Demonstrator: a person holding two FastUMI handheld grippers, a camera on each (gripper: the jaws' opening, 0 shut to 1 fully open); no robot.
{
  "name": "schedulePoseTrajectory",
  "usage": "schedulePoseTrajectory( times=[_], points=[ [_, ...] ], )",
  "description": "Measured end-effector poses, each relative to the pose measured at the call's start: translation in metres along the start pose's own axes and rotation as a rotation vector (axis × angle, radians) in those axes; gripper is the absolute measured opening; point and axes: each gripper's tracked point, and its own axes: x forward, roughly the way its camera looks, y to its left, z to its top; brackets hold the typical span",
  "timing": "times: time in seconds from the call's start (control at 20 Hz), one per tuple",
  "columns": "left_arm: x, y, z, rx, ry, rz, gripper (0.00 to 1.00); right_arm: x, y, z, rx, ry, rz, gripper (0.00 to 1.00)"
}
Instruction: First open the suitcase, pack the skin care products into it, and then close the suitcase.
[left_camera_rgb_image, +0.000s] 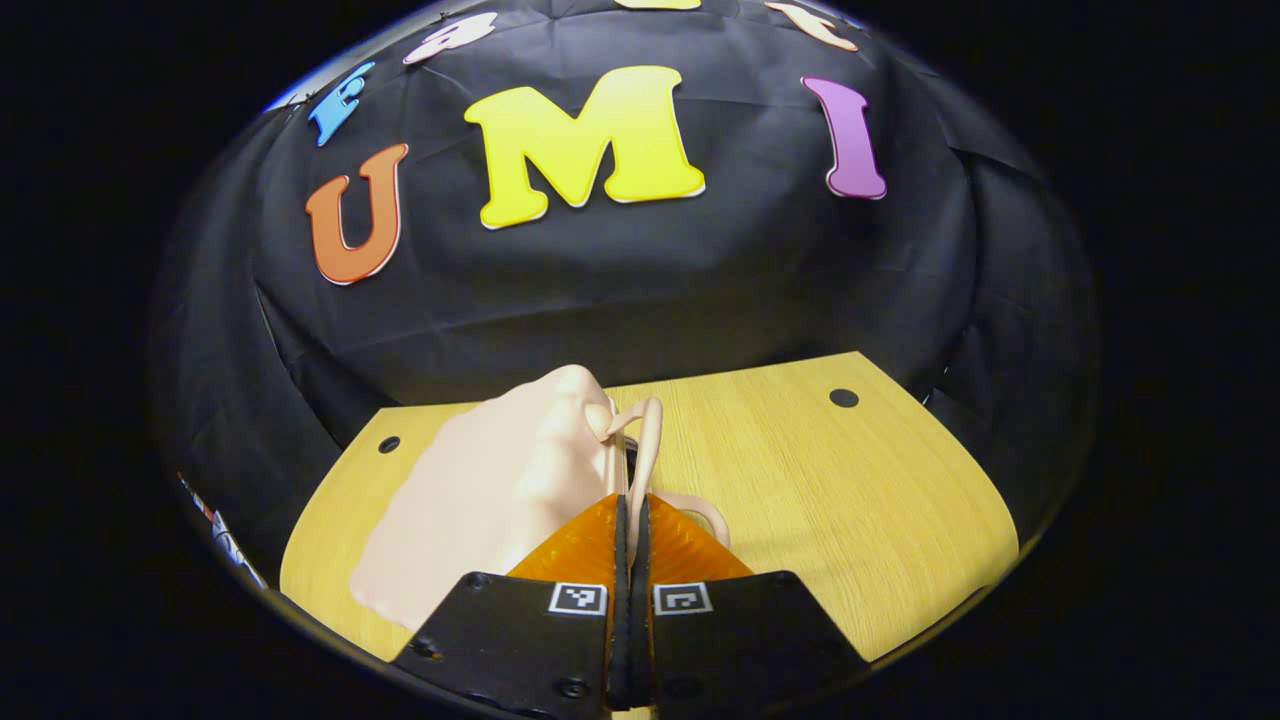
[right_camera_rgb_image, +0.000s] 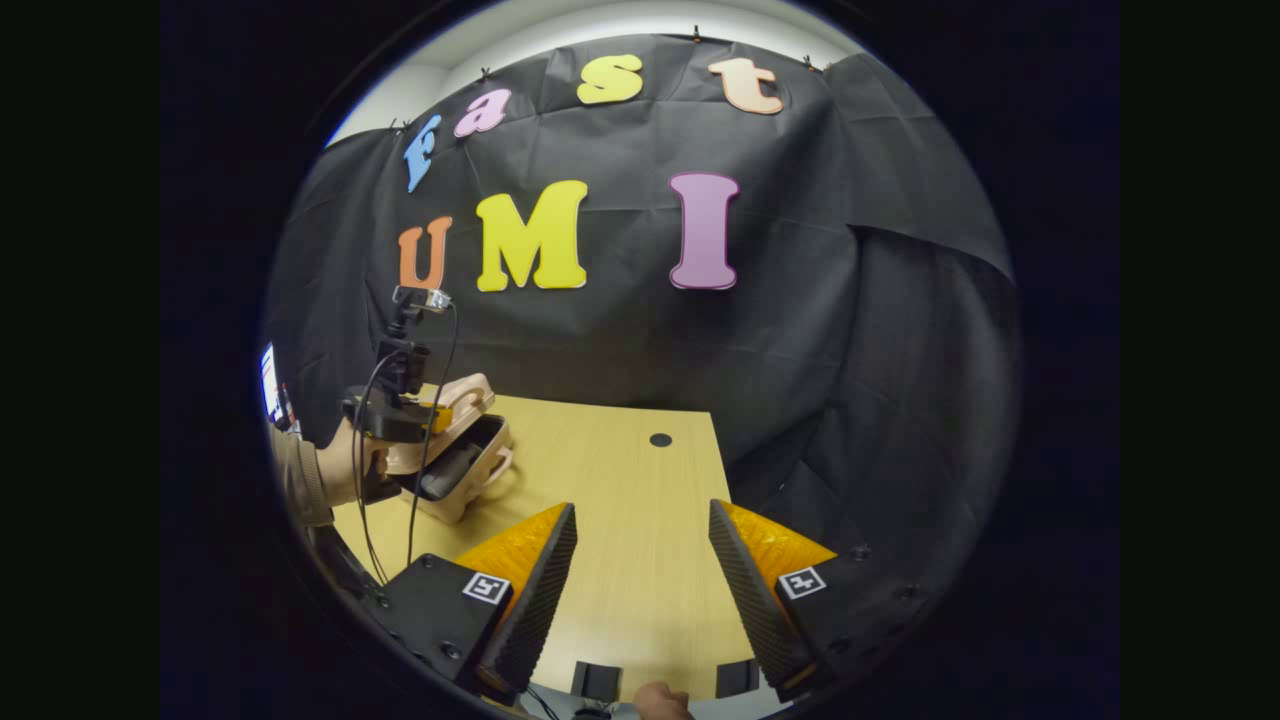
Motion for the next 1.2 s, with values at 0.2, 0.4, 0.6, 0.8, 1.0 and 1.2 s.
schedulePoseTrajectory(
  times=[0.2, 0.4, 0.6, 0.8, 1.0, 1.2],
  points=[
    [0.014, -0.019, -0.022, -0.016, 0.084, 0.019, 0.03, 0.001, -0.009, -0.011, 0.015, 0.033, -0.012, 0.79],
    [0.019, -0.033, -0.044, -0.04, 0.167, 0.029, 0.08, -0.002, -0.016, -0.002, 0.011, 0.014, -0.045, 0.78],
    [0.019, -0.051, -0.052, -0.096, 0.216, -0.084, 0.28, 0.0, -0.015, 0.008, 0.038, -0.002, -0.096, 0.79],
    [-0.009, -0.054, -0.021, -0.18, 0.152, -0.163, 0.6, 0.012, 0.007, 0.016, 0.039, 0.0, -0.128, 0.79],
    [-0.052, -0.02, 0.027, -0.14, -0.002, -0.171, 0.99, 0.024, 0.048, 0.052, 0.047, -0.055, -0.122, 0.78],
    [-0.098, 0.042, 0.078, -0.066, -0.208, -0.104, 0.99, 0.047, 0.106, 0.091, 0.04, -0.118, -0.071, 0.78]
  ],
)
